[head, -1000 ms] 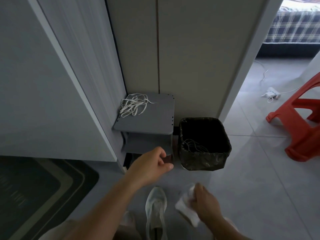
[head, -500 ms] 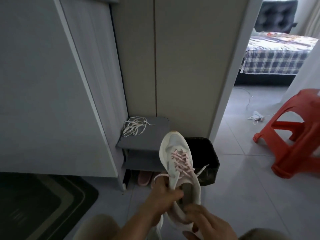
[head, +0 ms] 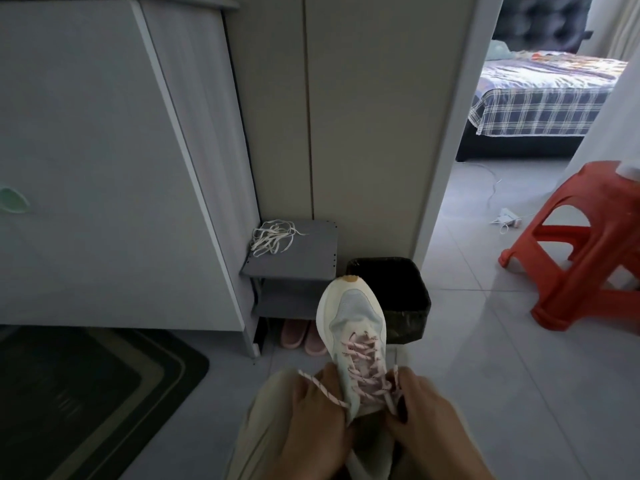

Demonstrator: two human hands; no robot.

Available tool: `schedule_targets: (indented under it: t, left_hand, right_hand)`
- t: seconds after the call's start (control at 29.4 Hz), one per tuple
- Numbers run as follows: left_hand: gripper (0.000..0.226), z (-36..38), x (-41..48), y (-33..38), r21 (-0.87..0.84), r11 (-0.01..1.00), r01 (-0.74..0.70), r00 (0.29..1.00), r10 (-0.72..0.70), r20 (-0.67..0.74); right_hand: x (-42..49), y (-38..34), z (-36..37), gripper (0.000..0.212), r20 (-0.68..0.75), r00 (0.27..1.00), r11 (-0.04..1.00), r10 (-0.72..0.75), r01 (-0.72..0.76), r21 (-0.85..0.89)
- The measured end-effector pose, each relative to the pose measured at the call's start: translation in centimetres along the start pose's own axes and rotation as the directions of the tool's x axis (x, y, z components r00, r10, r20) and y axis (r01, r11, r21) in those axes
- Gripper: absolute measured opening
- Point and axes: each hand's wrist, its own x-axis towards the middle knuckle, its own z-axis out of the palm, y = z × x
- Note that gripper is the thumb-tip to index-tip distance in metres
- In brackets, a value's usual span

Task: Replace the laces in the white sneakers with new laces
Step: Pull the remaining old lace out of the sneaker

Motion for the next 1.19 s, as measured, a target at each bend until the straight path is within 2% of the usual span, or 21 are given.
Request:
schedule_targets:
  t: [0.03, 0.07, 0.1, 0.14, 0.17, 0.2, 0.27, 0.31, 0.34, 0.37, 0.44, 0.51, 0.58, 0.61, 0.68, 0.75, 0.82, 0.88, 1.05, 1.12, 1.19]
  left_hand:
    - [0.058, -0.2, -0.6, 0.3, -0.002, 1.0, -0.005, 0.999, 0.005, 0.033]
    - [0.063, 0.2, -1.0, -0.1, 0.094, 0.995, -0.025, 0.998, 0.03, -0.048]
    - [0.072, 0.5, -1.0, -0.2, 0.151, 0.987, -0.062, 0.997, 0.069, -0.037]
    - [0.083, 1.2, -1.3, -0.8, 0.191, 0.974, -0.123, 0.979, 0.151, -0.137]
    - [0.086, 1.0, -1.5, -0.9, 0.194, 0.968, -0.161, 0.977, 0.185, -0.11]
    - [0.079, 1.8, -1.5, -1.4, 0.233, 0.953, -0.195, 0.958, 0.237, -0.164]
    - [0.049, 1.9, -1.6, -1.5, 0.216, 0.964, -0.157, 0.953, 0.205, -0.222]
    - [0.049, 1.6, -1.6, -1.4, 0.184, 0.968, -0.169, 0.965, 0.2, -0.168]
    - [0.061, 2.0, -1.7, -1.3, 0.173, 0.964, -0.203, 0.961, 0.23, -0.154]
    - [0.077, 1.8, -2.0, -1.2, 0.167, 0.963, -0.209, 0.973, 0.222, -0.057]
    - [0.092, 0.2, -2.2, -1.1, 0.128, 0.971, -0.201, 0.979, 0.197, 0.042]
    - [0.074, -1.7, -2.3, -1.4, -0.125, 0.979, -0.16, 0.975, 0.176, 0.135]
    - [0.056, -2.4, -3.1, -3.0, -0.313, 0.946, -0.086, 0.985, 0.128, 0.116]
    - [0.052, -2.6, -3.6, -3.8, -0.355, 0.933, -0.053, 0.994, 0.085, 0.073]
    - [0.033, -3.7, -4.4, -4.3, -0.42, 0.906, -0.053, 0.994, 0.009, -0.108]
    - [0.012, -4.3, -4.4, -3.6, -0.339, 0.921, -0.193, 0.954, 0.095, -0.286]
    - [0.01, -4.6, -4.1, -1.8, -0.195, 0.928, -0.317, 0.93, 0.263, -0.258]
    - [0.017, -4.7, -3.7, -0.3, -0.068, 0.926, -0.372, 0.925, 0.364, -0.11]
    - [0.017, -5.1, -2.3, 0.3, 0.06, 0.896, -0.44, 0.892, 0.444, -0.083]
    - [0.019, -4.9, -1.9, -1.0, -0.134, 0.907, -0.399, 0.917, 0.39, -0.088]
    - [0.022, -4.7, -2.0, -2.7, -0.408, 0.887, -0.218, 0.976, 0.198, -0.091]
  right_hand:
    - [-0.2, 0.1, 0.5, 0.039, -0.007, 1.0, 1.0, -0.004, 0.004, -0.014]
    - [-0.2, 0.0, 0.6, 0.039, -0.059, 0.998, 1.0, -0.01, 0.01, 0.002]
    - [-0.3, -0.1, 0.7, 0.037, -0.111, 0.993, 1.0, -0.027, 0.027, 0.005]
    - [-0.4, 0.0, 0.8, 0.037, -0.185, 0.978, 0.995, -0.092, 0.085, -0.049]
    - [-0.6, 0.3, 1.0, 0.039, -0.204, 0.968, 0.984, -0.148, 0.123, -0.131]
    - [-0.7, 0.5, 1.4, 0.042, -0.184, 0.967, 0.971, -0.177, 0.142, -0.19]
    - [-1.1, 0.6, 2.0, 0.04, -0.27, 0.932, 0.951, -0.242, 0.173, -0.256]
    - [-1.2, 0.7, 2.5, 0.033, -0.301, 0.921, 0.957, -0.248, 0.184, -0.225]
    - [-1.1, 0.7, 2.5, 0.032, -0.328, 0.912, 0.96, -0.246, 0.181, -0.215]
    - [-1.1, 0.9, 3.0, 0.038, -0.298, 0.926, 0.964, -0.23, 0.175, -0.201]
    - [-1.2, 0.5, 1.9, 0.03, -0.142, 0.982, 0.99, -0.128, 0.118, -0.075]
    - [-1.0, 0.9, 0.8, 0.022, -0.014, 0.997, 0.988, -0.078, 0.08, 0.13]
    - [-1.5, 1.5, 0.1, 0.026, -0.022, 0.999, 0.919, -0.035, 0.041, 0.393]
    - [-1.7, 1.6, -0.4, 0.026, -0.113, 0.994, 0.89, 0.003, 0.049, 0.453]
    - [-1.7, 1.2, -0.9, 0.023, -0.328, 0.942, 0.93, -0.066, 0.177, 0.321]
    - [-1.5, 0.7, -0.5, 0.022, -0.302, 0.905, 0.94, -0.298, 0.334, 0.072]
    - [-1.3, 0.0, 0.0, 0.023, -0.135, 0.893, 0.901, -0.43, 0.415, -0.124]
    - [-0.8, -0.5, 0.5, 0.025, -0.07, 0.889, 0.872, -0.454, 0.426, -0.242]
    - [-0.1, -0.8, 0.1, 0.011, -0.028, 0.91, 0.892, -0.414, 0.399, -0.213]
    - [0.3, -0.4, -0.8, 0.014, -0.048, 0.937, 0.935, -0.346, 0.34, -0.1]
    - [0.0, 0.8, -1.3, 0.009, -0.05, 0.978, 0.973, -0.204, 0.208, 0.097]
